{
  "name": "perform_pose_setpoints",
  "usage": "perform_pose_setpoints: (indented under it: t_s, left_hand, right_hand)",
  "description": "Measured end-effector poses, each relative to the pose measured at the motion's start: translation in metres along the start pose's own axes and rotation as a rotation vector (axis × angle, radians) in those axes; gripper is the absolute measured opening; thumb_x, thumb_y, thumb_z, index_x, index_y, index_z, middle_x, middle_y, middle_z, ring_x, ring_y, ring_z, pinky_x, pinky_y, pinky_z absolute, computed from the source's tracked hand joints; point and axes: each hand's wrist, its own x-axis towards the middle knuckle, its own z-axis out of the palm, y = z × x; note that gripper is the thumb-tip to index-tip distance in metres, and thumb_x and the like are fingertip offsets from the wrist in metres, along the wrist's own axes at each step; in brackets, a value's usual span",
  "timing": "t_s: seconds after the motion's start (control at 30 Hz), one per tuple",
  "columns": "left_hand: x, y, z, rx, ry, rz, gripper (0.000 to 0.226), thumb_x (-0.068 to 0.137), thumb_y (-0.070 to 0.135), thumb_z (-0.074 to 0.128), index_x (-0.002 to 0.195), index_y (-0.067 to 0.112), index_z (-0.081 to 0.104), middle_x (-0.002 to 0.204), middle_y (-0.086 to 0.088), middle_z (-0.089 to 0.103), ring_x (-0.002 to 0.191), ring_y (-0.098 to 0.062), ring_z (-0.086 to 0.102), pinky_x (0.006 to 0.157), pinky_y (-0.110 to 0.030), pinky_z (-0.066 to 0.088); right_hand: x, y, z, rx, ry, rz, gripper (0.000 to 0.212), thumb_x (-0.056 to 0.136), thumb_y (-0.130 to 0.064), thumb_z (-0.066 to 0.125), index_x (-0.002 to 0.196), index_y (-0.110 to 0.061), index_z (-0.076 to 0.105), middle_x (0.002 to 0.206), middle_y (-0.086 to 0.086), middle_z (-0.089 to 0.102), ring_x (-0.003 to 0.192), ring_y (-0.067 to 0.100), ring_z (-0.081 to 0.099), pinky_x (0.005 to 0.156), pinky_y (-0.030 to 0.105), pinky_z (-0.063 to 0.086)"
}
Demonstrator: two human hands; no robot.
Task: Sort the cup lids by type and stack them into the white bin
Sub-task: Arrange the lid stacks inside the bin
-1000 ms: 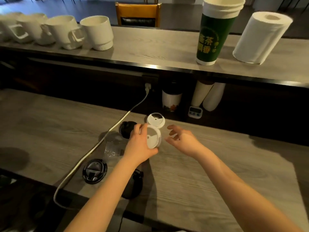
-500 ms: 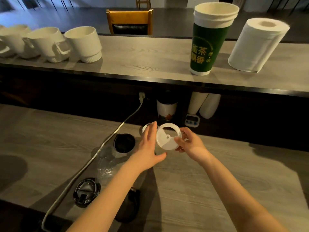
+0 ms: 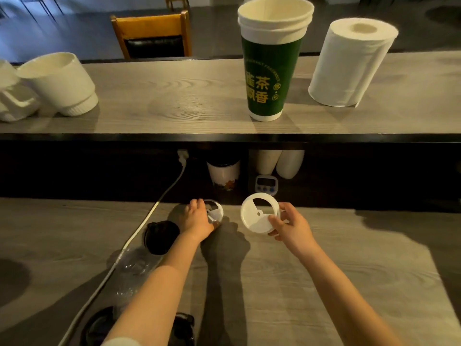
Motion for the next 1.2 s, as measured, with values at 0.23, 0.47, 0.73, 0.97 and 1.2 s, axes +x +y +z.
perform_pose_setpoints:
  t_s: [0.23,0.47,0.73,0.97,1.2]
  left_hand:
    - [-0.019,0.000,0.009,-0.049,0.028,-0.048,0.085,0.073,0.042,0.074,0.139,0.011,0.032,0.142,-0.009,0.026,0.131,-0.029,0.029,0.107,-0.035,0.033]
    - [-0.073,0.006,-0.008,-0.401,0.139,0.063,0.085,0.068,0.033,0.080,0.136,0.020,0.032,0.140,-0.003,0.027,0.121,-0.024,0.042,0.090,-0.028,0.039]
    - [-0.131,0.030,-0.038,-0.604,0.125,0.266,0.088,0.069,0.025,0.081,0.138,0.027,0.026,0.138,0.007,0.029,0.123,-0.012,0.034,0.092,-0.022,0.032]
    - [-0.156,0.031,-0.050,-0.605,0.204,0.304,0.089,0.067,0.031,0.081,0.138,0.030,0.027,0.127,0.014,0.034,0.112,-0.004,0.035,0.087,-0.021,0.033]
    - [-0.173,0.039,-0.046,-0.484,0.348,0.402,0.089,0.071,0.037,0.078,0.141,0.026,0.023,0.145,0.008,0.020,0.124,-0.010,0.032,0.093,-0.019,0.034]
  right_hand:
    - [-0.006,0.003,0.006,-0.011,-0.029,0.001,0.034,0.094,-0.020,0.054,0.127,-0.016,0.047,0.108,0.004,0.059,0.080,0.014,0.065,0.059,0.019,0.048]
    - [-0.015,0.005,0.005,-0.009,0.001,0.015,0.039,0.093,-0.020,0.055,0.131,-0.016,0.045,0.112,0.010,0.061,0.079,0.017,0.066,0.060,0.024,0.050]
    - [-0.039,-0.020,0.009,0.250,-0.251,0.029,0.024,0.093,-0.016,0.056,0.118,-0.014,0.053,0.102,0.011,0.066,0.080,0.019,0.069,0.065,0.025,0.056]
    - [-0.057,-0.040,-0.008,0.176,-0.448,-0.076,0.021,0.098,-0.025,0.046,0.116,-0.023,0.056,0.096,0.004,0.070,0.084,0.020,0.071,0.077,0.032,0.056]
    - [-0.071,-0.053,0.001,-0.107,-0.255,-0.313,0.022,0.087,-0.034,0.063,0.102,-0.019,0.059,0.094,0.005,0.066,0.077,0.020,0.067,0.066,0.035,0.056]
